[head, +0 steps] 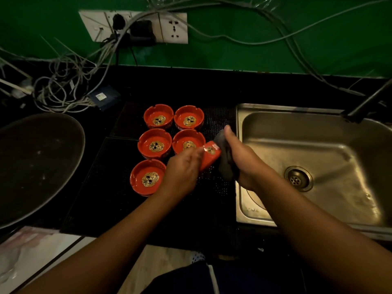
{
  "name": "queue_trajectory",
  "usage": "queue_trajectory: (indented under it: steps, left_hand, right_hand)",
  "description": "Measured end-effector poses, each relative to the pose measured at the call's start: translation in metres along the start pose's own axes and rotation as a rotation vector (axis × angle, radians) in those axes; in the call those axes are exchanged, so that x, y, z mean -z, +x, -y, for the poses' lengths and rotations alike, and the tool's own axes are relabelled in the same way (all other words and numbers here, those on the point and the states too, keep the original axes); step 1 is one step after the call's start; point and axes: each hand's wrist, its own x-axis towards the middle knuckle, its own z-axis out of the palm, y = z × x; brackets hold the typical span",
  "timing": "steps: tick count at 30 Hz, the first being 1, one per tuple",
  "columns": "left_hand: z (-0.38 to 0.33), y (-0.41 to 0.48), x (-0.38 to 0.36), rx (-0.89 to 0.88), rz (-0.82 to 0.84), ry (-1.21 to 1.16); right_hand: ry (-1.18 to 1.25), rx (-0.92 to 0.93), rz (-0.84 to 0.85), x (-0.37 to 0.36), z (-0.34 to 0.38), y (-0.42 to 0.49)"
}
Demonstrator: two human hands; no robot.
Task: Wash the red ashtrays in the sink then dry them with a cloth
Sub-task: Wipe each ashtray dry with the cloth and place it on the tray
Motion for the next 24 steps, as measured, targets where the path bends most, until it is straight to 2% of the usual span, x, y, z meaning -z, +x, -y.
queue_trajectory:
  steps: [2, 4, 7, 10, 12, 18, 21, 24]
  left_hand:
    - [-0.007, 0.004, -0.002, 0.208, -0.067, -0.211]
    - [-0.012, 0.008, -0.005, 0.316, -0.110, -0.334]
    - [-0.017, 0.010, -0.005, 0.346, -0.115, -0.440]
    - [-0.023, 0.010, -0.007, 0.323, -0.095, -0.474]
    - [-0.028, 0.009, -0.007, 0.347, -0.126, -0.449]
    - [-0.025, 0.008, -0.001, 0.496, -0.225, -0.578]
    - [-0.021, 0.007, -0.001, 0.679, -0.306, -0.776]
    - [-0.021, 0.005, -0.002, 0.794, -0.290, -0.931]
  right_hand:
    - [-0.051, 0.167, -0.063, -0.013, -0.002, -0.002]
    - [-0.312, 0.394, -0.188, -0.026, -0.006, -0.006]
    - [-0.727, 0.791, -0.347, -0.032, -0.014, -0.015]
    - [-0.812, 0.946, -0.373, -0.027, -0.013, -0.012]
    - [-0.698, 0.890, -0.343, -0.025, -0.008, -0.008]
    - [-0.329, 0.489, -0.237, -0.023, -0.003, 0.001]
    - [-0.294, 0.378, -0.213, -0.026, -0.001, 0.002]
    - [-0.403, 0.363, -0.230, -0.028, 0.000, -0.003]
